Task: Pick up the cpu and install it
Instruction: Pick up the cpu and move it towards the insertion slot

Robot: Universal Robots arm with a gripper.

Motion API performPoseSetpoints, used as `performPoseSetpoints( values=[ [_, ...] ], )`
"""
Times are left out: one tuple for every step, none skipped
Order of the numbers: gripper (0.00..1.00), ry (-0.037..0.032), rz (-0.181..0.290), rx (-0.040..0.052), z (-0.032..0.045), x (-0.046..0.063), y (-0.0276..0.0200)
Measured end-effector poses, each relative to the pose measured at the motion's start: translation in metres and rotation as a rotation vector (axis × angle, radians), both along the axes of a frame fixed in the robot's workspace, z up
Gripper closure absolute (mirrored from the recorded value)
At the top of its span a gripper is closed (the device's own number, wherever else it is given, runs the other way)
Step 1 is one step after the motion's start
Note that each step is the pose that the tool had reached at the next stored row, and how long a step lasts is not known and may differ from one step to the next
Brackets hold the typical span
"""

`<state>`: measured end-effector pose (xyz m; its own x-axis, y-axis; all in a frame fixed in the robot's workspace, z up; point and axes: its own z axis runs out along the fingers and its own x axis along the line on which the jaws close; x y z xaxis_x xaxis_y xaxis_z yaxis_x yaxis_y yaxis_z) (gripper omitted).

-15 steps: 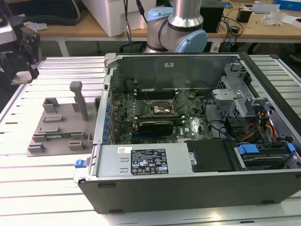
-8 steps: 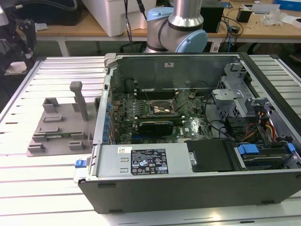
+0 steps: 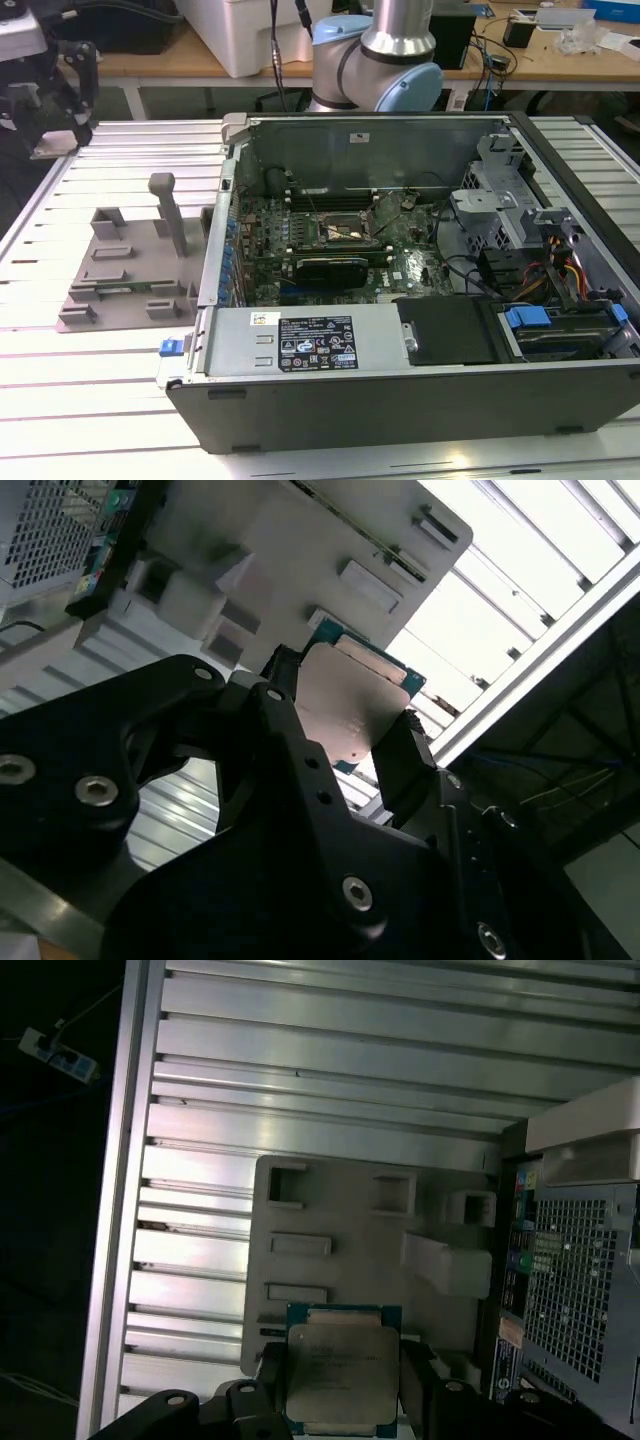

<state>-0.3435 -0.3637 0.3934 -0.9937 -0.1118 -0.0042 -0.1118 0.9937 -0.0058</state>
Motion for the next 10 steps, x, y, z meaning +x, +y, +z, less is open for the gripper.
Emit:
performPoseSetpoints(
  values=[
    [0.45,0.0004,0.000,-0.0001,0.0001,0.008,0.0000],
    [0.45,0.0008,0.000,-0.0001,0.0000,0.020,0.0000],
    [0.45,0.0011,0.000,-0.0001,0.0001,0.034,0.0000],
    [0.45,0.0013,0.000,-0.0001,0.0000,0.046,0.0000],
    [0.45,0.0018,0.000,-0.0001,0.0001,0.059,0.0000],
    [0.45,0.0018,0.000,0.0000,0.0000,0.066,0.0000],
    [0.45,0.0022,0.000,-0.0002,0.0001,0.074,0.0001],
    [0.45,0.0022,0.000,-0.0002,0.0001,0.078,0.0000],
    [0.45,0.0023,0.000,-0.0001,0.0001,0.082,0.0000],
    [0.45,0.0023,0.000,0.0000,0.0000,0.089,0.0000]
  ],
)
